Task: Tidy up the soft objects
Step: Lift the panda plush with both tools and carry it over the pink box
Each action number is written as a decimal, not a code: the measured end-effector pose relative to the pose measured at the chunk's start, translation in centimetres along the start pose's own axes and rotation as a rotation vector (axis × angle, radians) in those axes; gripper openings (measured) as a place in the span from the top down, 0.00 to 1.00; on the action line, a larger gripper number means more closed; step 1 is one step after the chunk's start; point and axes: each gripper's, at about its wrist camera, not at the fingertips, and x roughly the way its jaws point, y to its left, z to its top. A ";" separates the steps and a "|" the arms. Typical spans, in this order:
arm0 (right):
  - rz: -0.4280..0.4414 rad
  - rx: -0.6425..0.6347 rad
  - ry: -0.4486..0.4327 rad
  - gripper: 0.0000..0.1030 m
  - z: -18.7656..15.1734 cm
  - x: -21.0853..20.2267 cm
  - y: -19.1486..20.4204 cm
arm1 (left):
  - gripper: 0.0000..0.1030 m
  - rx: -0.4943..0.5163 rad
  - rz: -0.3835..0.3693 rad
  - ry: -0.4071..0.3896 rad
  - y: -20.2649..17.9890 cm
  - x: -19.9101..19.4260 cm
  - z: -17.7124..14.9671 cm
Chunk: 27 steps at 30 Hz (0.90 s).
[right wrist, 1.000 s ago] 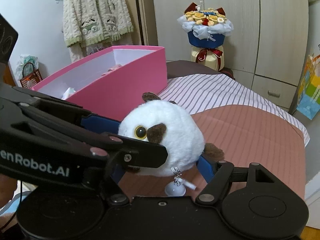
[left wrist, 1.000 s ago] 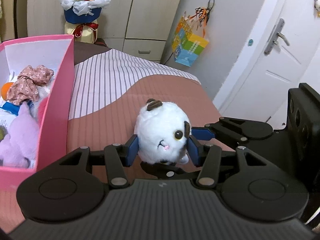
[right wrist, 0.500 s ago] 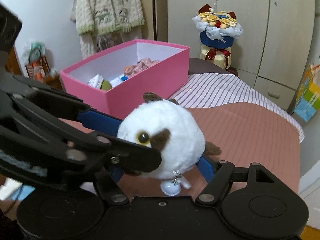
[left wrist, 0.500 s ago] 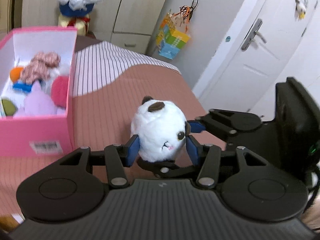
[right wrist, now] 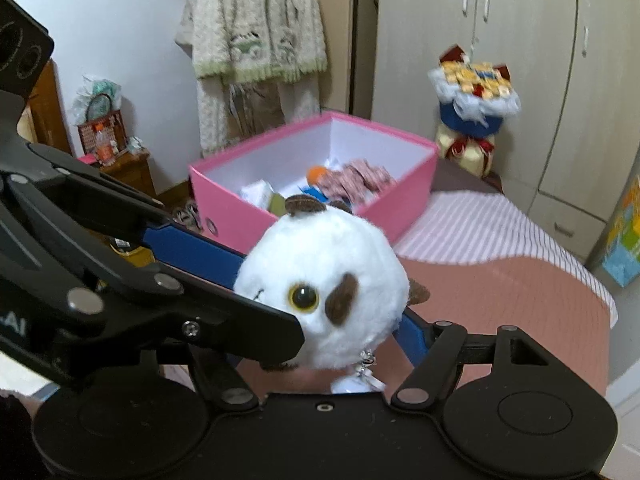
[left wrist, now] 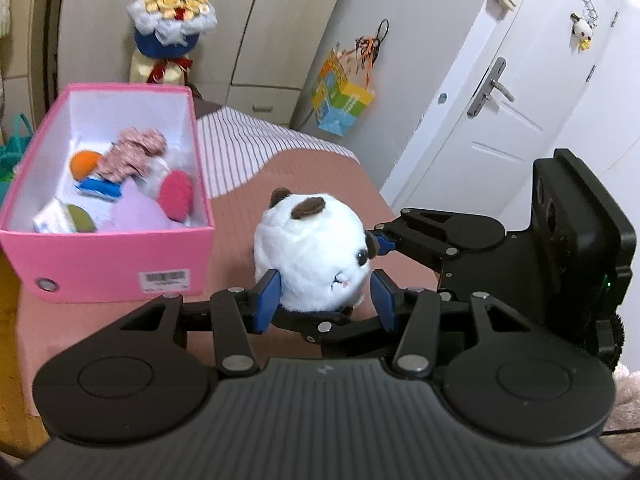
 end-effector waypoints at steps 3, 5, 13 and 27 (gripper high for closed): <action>0.010 -0.012 -0.030 0.26 0.8 -0.4 1.1 | 0.53 0.015 0.014 -0.018 0.2 -1.6 0.2; 0.013 -0.024 -0.048 0.26 1.4 -0.7 1.9 | 0.53 0.024 0.024 -0.031 0.4 -2.7 0.4; 0.026 -0.058 -0.131 0.25 5.4 -0.8 3.4 | 0.53 0.021 0.086 -0.118 2.4 -5.2 3.0; 0.116 -0.006 -0.168 0.25 13.0 6.8 0.1 | 0.54 -0.060 0.140 -0.194 10.3 -2.4 10.0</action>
